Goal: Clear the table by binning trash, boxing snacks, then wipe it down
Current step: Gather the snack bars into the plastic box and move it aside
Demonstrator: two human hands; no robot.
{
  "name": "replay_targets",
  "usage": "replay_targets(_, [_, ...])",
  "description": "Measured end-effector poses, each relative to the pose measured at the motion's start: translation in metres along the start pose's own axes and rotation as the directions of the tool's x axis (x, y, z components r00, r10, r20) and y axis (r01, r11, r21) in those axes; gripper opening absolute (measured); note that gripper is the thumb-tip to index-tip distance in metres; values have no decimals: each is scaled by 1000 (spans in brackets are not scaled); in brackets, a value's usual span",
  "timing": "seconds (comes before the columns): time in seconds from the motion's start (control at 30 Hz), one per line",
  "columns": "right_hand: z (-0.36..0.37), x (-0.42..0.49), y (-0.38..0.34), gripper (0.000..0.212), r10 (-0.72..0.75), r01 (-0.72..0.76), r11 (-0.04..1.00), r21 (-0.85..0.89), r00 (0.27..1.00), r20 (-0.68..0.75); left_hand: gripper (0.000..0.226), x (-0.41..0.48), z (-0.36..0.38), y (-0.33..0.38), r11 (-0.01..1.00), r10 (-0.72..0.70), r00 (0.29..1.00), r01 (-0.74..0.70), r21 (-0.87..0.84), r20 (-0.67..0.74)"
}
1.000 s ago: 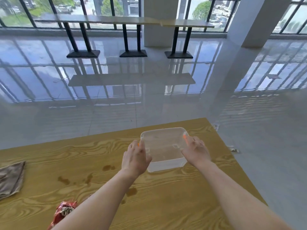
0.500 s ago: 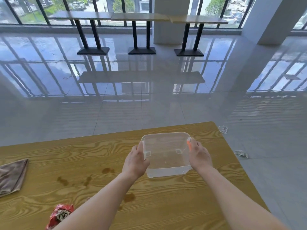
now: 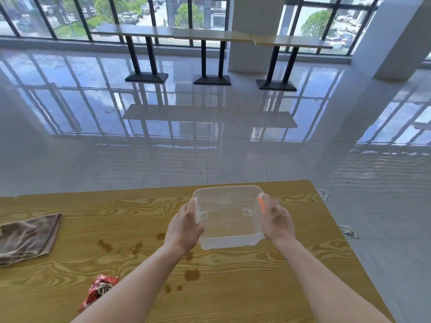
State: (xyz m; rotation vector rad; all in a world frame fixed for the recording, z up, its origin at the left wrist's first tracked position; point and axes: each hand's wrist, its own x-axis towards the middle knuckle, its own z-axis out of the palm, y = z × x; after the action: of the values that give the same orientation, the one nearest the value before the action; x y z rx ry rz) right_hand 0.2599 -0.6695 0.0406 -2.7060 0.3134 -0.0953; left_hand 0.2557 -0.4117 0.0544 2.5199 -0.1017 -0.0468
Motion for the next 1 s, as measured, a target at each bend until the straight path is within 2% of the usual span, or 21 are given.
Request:
replay_targets(0.27, [7,-21,-74,34,-140,141,989,39,990,-15,61,-33,-53,-45,999,-35,992,35,0,-118])
replay_targets(0.5, [23,-45,-147,50,-280,279,957,75,960,8,65,-75,-102,-95,992,-120,972,123,4,-203])
replay_targets(0.77, [63,-71,-236,25,-436,435,898,66,900,9,69,-131,-157,-163,970,-225,915,242,9,-335])
replay_targets(1.0, [90,-106,-317,43,-576,570,816,100,817,43,60,-185,-198,-222,937,-309,853,348,17,-421])
